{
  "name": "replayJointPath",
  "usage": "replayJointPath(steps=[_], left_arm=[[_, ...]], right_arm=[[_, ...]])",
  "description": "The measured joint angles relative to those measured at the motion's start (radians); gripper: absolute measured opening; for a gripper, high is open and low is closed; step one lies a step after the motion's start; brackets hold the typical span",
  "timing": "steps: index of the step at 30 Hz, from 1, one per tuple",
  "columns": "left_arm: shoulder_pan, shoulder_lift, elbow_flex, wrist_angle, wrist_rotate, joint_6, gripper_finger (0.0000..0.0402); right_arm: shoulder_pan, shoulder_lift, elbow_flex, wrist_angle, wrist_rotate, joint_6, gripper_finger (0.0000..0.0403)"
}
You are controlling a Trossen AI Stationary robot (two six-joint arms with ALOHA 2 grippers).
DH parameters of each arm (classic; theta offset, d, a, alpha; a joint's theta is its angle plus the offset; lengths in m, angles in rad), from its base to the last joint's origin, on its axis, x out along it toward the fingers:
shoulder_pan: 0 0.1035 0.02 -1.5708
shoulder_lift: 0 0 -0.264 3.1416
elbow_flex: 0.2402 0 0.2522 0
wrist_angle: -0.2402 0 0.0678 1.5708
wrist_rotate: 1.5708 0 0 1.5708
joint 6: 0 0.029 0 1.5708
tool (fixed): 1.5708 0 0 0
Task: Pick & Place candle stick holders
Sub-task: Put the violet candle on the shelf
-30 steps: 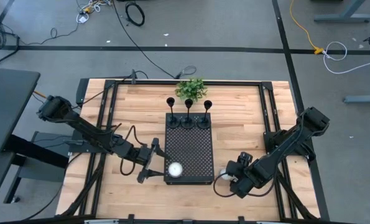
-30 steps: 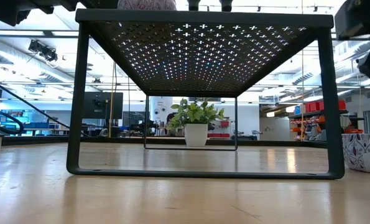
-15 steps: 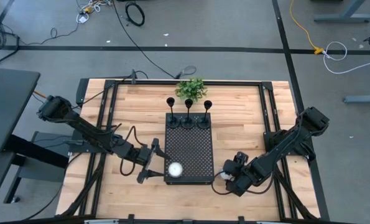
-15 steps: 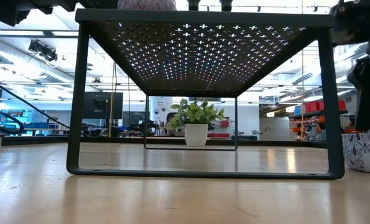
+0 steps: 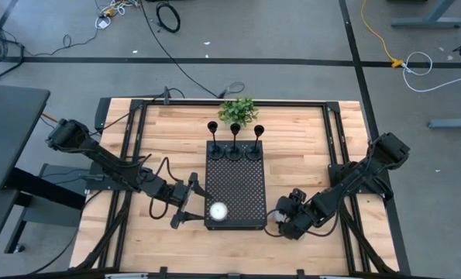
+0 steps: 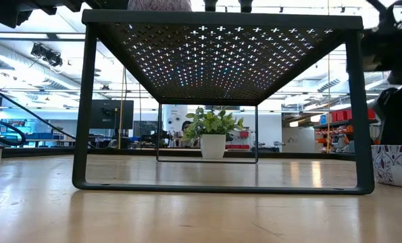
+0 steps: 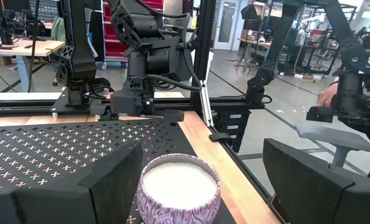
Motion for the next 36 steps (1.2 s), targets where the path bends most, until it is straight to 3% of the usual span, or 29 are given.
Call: replayJointPath(steps=[9, 17, 25, 29, 36], left_arm=[[0.000, 0.000, 0.001, 0.000, 0.000, 0.000, 0.0330], [0.000, 0.000, 0.001, -0.001, 0.000, 0.000, 0.0330], [0.000, 0.000, 0.001, -0.002, 0.000, 0.000, 0.0330], [0.000, 0.000, 0.001, -0.002, 0.000, 0.000, 0.0330], [0.000, 0.000, 0.001, -0.007, 0.000, -0.001, 0.0330]], right_arm=[[-0.023, 0.000, -0.039, 0.053, -0.018, 0.003, 0.0371], [-0.030, -0.001, -0.038, 0.051, -0.026, -0.002, 0.0279], [-0.032, -0.004, -0.035, 0.041, -0.042, -0.014, 0.0278], [-0.034, -0.023, 0.014, -0.087, -0.073, -0.024, 0.0278], [-0.035, -0.066, 0.164, -0.368, -0.023, -0.045, 0.0278]])
